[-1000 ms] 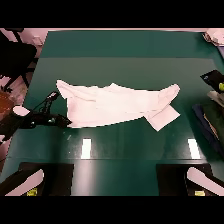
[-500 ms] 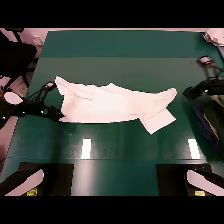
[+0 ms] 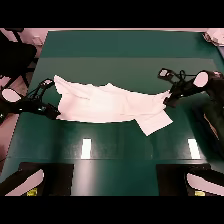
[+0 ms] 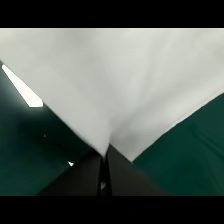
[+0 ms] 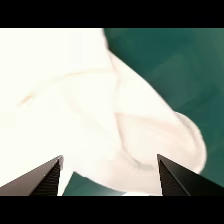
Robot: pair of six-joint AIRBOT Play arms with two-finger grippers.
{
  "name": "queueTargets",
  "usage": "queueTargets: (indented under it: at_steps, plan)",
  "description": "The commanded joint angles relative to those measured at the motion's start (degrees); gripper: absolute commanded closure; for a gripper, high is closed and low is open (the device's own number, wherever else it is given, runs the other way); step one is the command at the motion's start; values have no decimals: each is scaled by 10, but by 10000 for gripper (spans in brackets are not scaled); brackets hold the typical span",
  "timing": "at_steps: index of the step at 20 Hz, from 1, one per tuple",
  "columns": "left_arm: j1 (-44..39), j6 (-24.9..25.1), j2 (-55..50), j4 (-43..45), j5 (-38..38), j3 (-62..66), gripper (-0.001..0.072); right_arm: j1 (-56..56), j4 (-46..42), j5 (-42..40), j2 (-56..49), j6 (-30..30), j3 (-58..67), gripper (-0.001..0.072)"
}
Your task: Fold the shirts.
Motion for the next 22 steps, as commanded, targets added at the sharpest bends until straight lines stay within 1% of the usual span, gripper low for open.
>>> queueTargets:
  at_steps: [1, 3, 6, 8, 12, 13, 15, 17, 19, 20, 22]
  plan:
    - [0, -1, 0, 3, 14, 1, 684, 41, 9, 25, 32, -6, -22, 40]
    - [0, -1, 0, 3, 21, 1, 684, 79, 22, 16, 63, -6, -52, 41]
    - [0, -1, 0, 1, 21, 1, 684, 149, -3, -93, 86, -6, -116, 43]
    - [0, -1, 1, 0, 19, 1, 684, 187, -35, -153, 77, -6, -144, 45]
    - [0, -1, 1, 0, 14, 1, 684, 204, -49, -155, 36, 13, -151, 56]
    - [0, -1, 1, 0, 13, 1, 684, 202, -49, -156, 31, 14, -151, 100]
    - [0, -1, 0, 0, 8, 1, 684, 195, -48, -167, 31, 14, -151, 144]
    - [0, -1, 0, 0, 8, 1, 684, 186, -48, -170, 31, 14, -150, 217]
    - [0, -1, 0, 0, 9, 1, 684, 174, -47, -172, 31, 14, -150, 239]
    - [0, -1, 0, 0, 9, 1, 684, 169, -47, -173, 31, 14, -150, 287]
    - [0, -1, 0, 0, 8, 1, 684, 158, -42, -176, 31, 14, -151, 428]
